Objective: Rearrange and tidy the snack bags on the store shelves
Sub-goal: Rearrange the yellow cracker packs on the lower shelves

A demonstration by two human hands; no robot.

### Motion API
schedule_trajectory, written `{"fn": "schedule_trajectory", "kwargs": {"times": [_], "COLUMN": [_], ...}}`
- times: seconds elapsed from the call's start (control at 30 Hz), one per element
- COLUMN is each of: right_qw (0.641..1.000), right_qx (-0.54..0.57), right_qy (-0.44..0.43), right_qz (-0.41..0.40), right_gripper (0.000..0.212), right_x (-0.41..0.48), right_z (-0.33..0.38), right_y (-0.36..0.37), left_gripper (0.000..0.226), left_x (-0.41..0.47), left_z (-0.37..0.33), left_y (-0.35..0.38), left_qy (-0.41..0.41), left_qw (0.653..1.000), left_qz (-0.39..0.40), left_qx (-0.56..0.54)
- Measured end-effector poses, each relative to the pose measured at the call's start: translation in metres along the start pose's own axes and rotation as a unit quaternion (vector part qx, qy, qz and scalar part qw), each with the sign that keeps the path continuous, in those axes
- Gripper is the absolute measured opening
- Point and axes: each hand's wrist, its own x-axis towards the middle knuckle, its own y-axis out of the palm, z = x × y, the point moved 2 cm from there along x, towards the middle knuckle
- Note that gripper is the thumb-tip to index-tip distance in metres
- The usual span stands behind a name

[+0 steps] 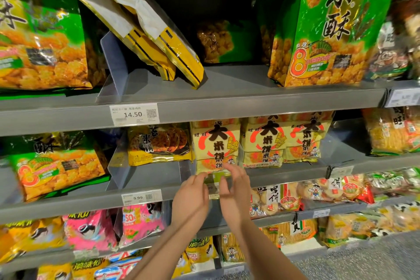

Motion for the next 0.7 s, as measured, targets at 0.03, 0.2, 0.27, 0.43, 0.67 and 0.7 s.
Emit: {"fn": "schedule_trajectory", "kwargs": {"times": [0.03,0.2,0.27,0.43,0.67,0.7], "right_qw": [1.0,0.999,0.998,0.991,0.989,0.988], "right_qx": [-0.002,0.029,0.047,0.086,-0.029,-0.066], "right_qy": [-0.009,-0.025,-0.001,0.081,0.037,0.029], "right_qz": [0.001,0.001,0.034,0.061,0.139,0.139], "right_gripper": [0.032,0.02,0.017,0.018,0.015,0.015], "right_x": [-0.003,-0.033,-0.049,-0.075,-0.036,-0.028], "right_z": [0.003,-0.002,-0.013,-0.043,-0.125,-0.143], "right_y": [-0.003,-0.007,-0.002,0.016,0.09,0.104], "left_gripper": [0.036,0.027,0.026,0.034,0.023,0.027], "left_x": [-0.006,-0.046,-0.066,-0.091,-0.036,-0.027], "left_z": [-0.002,0.005,0.018,0.055,0.13,0.144], "left_y": [-0.002,-0.005,-0.003,0.011,0.107,0.128], "left_qy": [0.0,-0.027,-0.061,-0.094,-0.131,-0.145], "left_qw": [1.0,0.999,0.998,0.994,0.991,0.989], "left_qz": [-0.009,-0.019,-0.015,0.028,0.005,0.006], "left_qx": [-0.005,0.024,0.011,0.041,-0.019,-0.023]}}
